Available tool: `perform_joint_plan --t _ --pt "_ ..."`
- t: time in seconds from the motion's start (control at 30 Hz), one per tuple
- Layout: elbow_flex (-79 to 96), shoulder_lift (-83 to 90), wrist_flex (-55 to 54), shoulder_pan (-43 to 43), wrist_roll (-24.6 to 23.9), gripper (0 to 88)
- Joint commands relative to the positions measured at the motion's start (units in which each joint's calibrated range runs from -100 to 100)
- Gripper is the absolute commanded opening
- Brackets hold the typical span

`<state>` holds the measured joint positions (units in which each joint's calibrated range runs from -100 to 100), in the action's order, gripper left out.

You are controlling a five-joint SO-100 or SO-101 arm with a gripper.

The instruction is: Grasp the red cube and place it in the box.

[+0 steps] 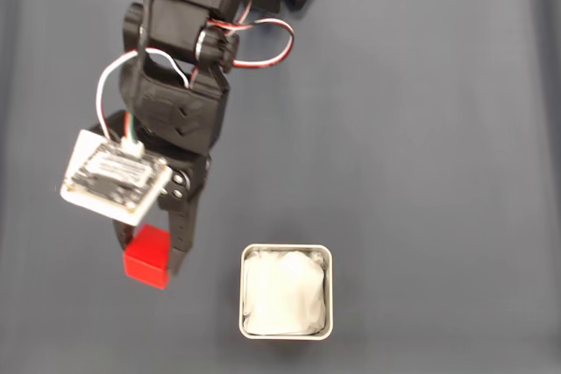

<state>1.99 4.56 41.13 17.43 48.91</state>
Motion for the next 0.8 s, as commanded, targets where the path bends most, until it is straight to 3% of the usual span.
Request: perform_joint_plan --t 0.0,0.77 --pt "-4.5 0.0 -0.6 -1.5 0.6 6.7" --pt "-7.7 -4.2 -4.3 -7.7 2.6 6.3"
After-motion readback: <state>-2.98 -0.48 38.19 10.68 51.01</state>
